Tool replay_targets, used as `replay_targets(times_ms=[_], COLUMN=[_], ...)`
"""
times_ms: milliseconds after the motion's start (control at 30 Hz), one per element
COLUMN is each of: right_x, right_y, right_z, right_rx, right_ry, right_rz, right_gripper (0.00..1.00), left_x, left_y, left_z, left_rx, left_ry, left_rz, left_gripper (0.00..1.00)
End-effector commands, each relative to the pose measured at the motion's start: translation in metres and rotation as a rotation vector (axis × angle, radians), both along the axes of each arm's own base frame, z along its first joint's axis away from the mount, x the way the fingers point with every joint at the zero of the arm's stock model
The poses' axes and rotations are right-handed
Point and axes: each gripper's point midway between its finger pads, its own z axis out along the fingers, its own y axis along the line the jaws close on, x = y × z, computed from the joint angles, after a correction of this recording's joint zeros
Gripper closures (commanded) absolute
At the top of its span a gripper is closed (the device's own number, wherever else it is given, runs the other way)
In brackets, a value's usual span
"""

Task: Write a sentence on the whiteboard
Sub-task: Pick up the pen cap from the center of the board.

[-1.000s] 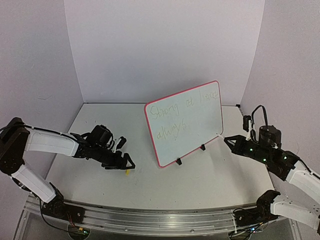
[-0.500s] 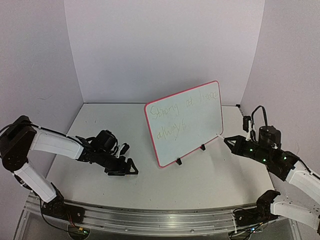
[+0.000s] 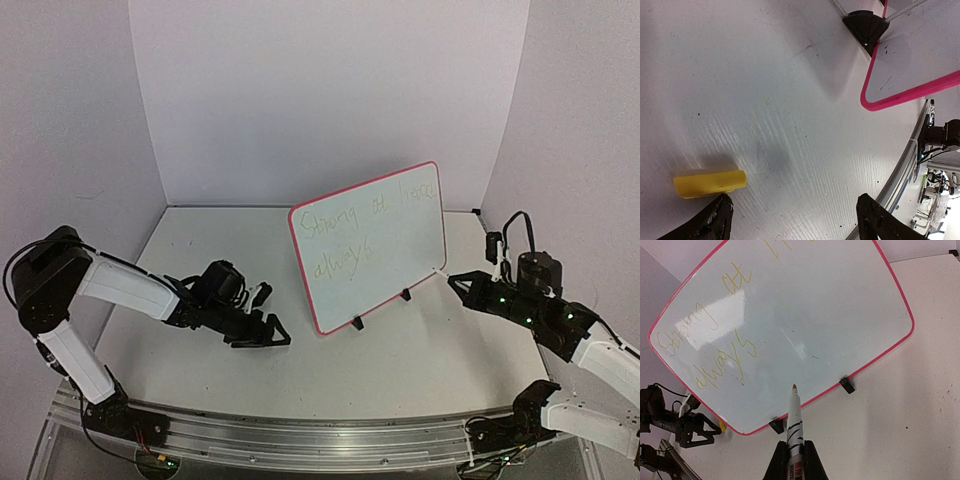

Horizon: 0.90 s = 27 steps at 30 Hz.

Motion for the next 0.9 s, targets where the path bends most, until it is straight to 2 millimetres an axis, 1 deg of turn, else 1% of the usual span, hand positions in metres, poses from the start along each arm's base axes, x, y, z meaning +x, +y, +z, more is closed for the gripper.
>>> replay_targets(times_ms=[0, 67, 200, 267, 367, 467, 533, 600, 700, 867], right_x=[0.002, 0.002, 0.002, 0.002, 0.003, 0.003, 0.002, 0.002, 0.000, -0.001], right_y=[-0.001, -0.001, -0.001, -0.001, -0.001, -0.001, 0.000, 0.000, -0.001, -0.003], right_z=[0.009, 0.009, 0.009, 0.009, 0.006, 0.001, 0.000, 0.002, 0.006, 0.008], right_rx=[0.010, 0.011, 0.010, 0.007, 0.000, -0.003, 0.000, 0.006, 0.017, 0.022], right_ry=[-0.029, -0.029, -0.028, -0.028, -0.023, -0.009, -0.006, -0.011, -0.024, -0.036], right_rz=[-0.008, -0.009, -0.007, -0.005, -0.009, -0.007, -0.002, -0.003, -0.005, -0.014], right_gripper=[1.00, 1.00, 1.00, 1.00, 1.00, 1.00, 1.00, 1.00, 1.00, 1.00], left_x=[0.014, 0.019, 0.021, 0.021, 0.028, 0.036, 0.040, 0.045, 0.051, 0.046], left_y=[-0.018, -0.019, -0.016, -0.009, -0.002, -0.007, -0.011, -0.014, -0.017, -0.015], left_z=[0.007, 0.017, 0.046, 0.054, 0.059, 0.054, 0.044, 0.032, 0.024, 0.010], left_rx=[-0.056, -0.070, -0.099, -0.076, -0.028, 0.007, 0.033, 0.065, 0.090, 0.128], left_ry=[-0.050, -0.088, -0.184, -0.235, -0.307, -0.333, -0.330, -0.312, -0.310, -0.273], left_rz=[0.012, 0.017, 0.000, -0.010, -0.008, -0.045, -0.068, -0.081, -0.088, -0.120], left_gripper=[0.15, 0.15, 0.14, 0.13, 0.11, 0.11, 0.11, 0.11, 0.12, 0.12])
